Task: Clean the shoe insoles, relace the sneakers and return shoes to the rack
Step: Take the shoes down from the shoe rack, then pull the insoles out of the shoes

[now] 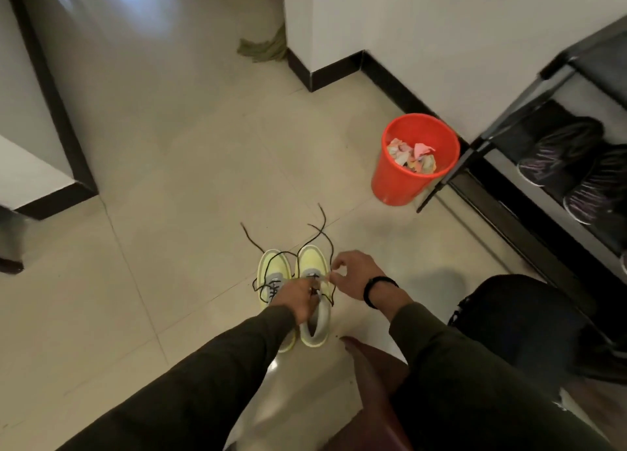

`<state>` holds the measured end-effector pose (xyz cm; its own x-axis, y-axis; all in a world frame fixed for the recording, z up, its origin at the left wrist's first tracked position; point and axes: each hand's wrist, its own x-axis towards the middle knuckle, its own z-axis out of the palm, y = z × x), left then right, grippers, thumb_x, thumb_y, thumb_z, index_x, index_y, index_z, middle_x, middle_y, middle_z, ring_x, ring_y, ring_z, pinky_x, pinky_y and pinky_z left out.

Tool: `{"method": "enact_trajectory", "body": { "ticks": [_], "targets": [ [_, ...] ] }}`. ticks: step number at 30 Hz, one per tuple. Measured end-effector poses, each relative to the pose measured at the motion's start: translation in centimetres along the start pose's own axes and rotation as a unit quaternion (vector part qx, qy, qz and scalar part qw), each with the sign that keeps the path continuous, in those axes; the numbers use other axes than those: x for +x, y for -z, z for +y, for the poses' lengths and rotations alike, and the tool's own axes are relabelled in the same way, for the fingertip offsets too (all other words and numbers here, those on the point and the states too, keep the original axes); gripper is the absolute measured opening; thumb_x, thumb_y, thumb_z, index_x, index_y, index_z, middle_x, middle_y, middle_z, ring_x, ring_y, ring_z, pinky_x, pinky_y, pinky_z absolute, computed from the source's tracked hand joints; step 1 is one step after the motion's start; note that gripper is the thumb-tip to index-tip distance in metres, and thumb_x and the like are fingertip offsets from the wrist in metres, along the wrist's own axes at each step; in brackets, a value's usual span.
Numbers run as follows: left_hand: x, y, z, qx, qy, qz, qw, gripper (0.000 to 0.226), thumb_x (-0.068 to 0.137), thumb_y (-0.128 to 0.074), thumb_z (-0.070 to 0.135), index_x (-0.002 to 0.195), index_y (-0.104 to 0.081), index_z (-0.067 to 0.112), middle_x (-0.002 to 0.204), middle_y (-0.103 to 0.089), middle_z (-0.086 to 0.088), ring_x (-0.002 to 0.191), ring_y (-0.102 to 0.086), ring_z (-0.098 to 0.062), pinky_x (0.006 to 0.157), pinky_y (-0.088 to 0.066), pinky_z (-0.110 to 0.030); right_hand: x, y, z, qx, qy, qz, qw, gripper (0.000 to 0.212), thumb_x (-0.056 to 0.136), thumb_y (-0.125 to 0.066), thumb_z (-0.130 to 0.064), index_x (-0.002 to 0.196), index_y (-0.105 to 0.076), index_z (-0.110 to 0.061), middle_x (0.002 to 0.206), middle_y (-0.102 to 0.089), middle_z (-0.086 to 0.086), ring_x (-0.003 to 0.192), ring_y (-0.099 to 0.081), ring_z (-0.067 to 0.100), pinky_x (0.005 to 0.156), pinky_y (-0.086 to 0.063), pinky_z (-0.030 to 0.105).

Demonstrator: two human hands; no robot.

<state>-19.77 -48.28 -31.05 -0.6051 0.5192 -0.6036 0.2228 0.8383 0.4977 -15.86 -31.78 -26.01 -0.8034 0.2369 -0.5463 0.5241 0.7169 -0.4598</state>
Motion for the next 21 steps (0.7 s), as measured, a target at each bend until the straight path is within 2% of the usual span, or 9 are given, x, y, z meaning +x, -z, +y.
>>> {"method": "enact_trajectory", "body": {
  "ticks": [4,8,10,13,17,19,21],
  "targets": [
    [0.9,3.6,7.1,0.03,-0.104,0.039,0.993,0.037,0.099,-0.058,0.033,0.134,-0.061,0.02,0.123,-0.068,-0.005,0.113,-0.064,-0.023,0.096,-0.049,-0.031,-1.2,6.4,0.9,0.096,0.004,0.097,0.991,0.027,0.092,-0.069,-0.036,0.112,-0.07,-0.018,0.119,-0.063,-0.003,0.109,-0.059,0.016,0.093,-0.048,0.03],
    [1.2,5.8,15.7,0.051,-0.208,0.07,0.974,0.034,0.099,-0.059,0.034,0.131,-0.063,0.022,0.115,-0.071,-0.004,0.106,-0.064,-0.023,0.093,-0.048,-0.031,-4.8,13.2,4.8,0.151,-0.01,0.215,0.965,0.015,0.088,-0.071,-0.035,0.093,-0.075,-0.021,0.102,-0.071,-0.006,0.097,-0.064,0.014,0.086,-0.051,0.03],
    [1.0,6.0,19.9,0.062,-0.257,0.066,0.962,0.033,0.099,-0.059,0.034,0.129,-0.064,0.022,0.112,-0.07,-0.003,0.101,-0.063,-0.022,0.09,-0.048,-0.029,-7.4,16.0,8.1,0.172,-0.033,0.258,0.95,0.01,0.086,-0.071,-0.031,0.084,-0.075,-0.022,0.093,-0.073,-0.007,0.092,-0.066,0.013,0.086,-0.053,0.032],
    [0.4,5.3,25.7,0.075,-0.315,0.039,0.945,0.03,0.099,-0.061,0.031,0.126,-0.065,0.02,0.11,-0.069,-0.002,0.097,-0.063,-0.019,0.087,-0.05,-0.03,-11.9,19.0,13.3,0.198,-0.066,0.313,0.926,0.011,0.086,-0.072,-0.032,0.086,-0.076,-0.022,0.089,-0.074,-0.008,0.088,-0.068,0.009,0.086,-0.054,0.03],
    [-0.3,2.4,32.6,0.109,-0.376,0.009,0.92,0.029,0.099,-0.062,0.03,0.124,-0.067,0.018,0.103,-0.071,-0.002,0.097,-0.066,-0.02,0.088,-0.052,-0.034,-18.7,20.2,21.1,0.254,-0.117,0.388,0.878,0.005,0.087,-0.074,-0.027,0.085,-0.076,-0.023,0.081,-0.072,-0.009,0.08,-0.066,0.005,0.07,-0.048,0.02],
    [-0.7,0.2,35.5,0.126,-0.394,-0.005,0.91,0.028,0.098,-0.063,0.03,0.123,-0.068,0.019,0.103,-0.072,-0.001,0.097,-0.066,-0.019,0.09,-0.052,-0.033,-21.7,19.7,25.2,0.301,-0.151,0.432,0.837,0.007,0.086,-0.074,-0.025,0.081,-0.075,-0.021,0.078,-0.072,-0.008,0.078,-0.068,0.007,0.071,-0.051,0.023],
    [-0.8,-2.3,37.8,0.122,-0.395,-0.026,0.91,0.028,0.096,-0.066,0.03,0.121,-0.07,0.02,0.102,-0.071,-0.001,0.098,-0.066,-0.017,0.091,-0.051,-0.031,-24.1,18.5,28.9,0.366,-0.187,0.452,0.792,0.009,0.086,-0.075,-0.022,0.077,-0.075,-0.018,0.076,-0.074,-0.002,0.074,-0.07,0.012,0.074,-0.059,0.032]
  ]
}}
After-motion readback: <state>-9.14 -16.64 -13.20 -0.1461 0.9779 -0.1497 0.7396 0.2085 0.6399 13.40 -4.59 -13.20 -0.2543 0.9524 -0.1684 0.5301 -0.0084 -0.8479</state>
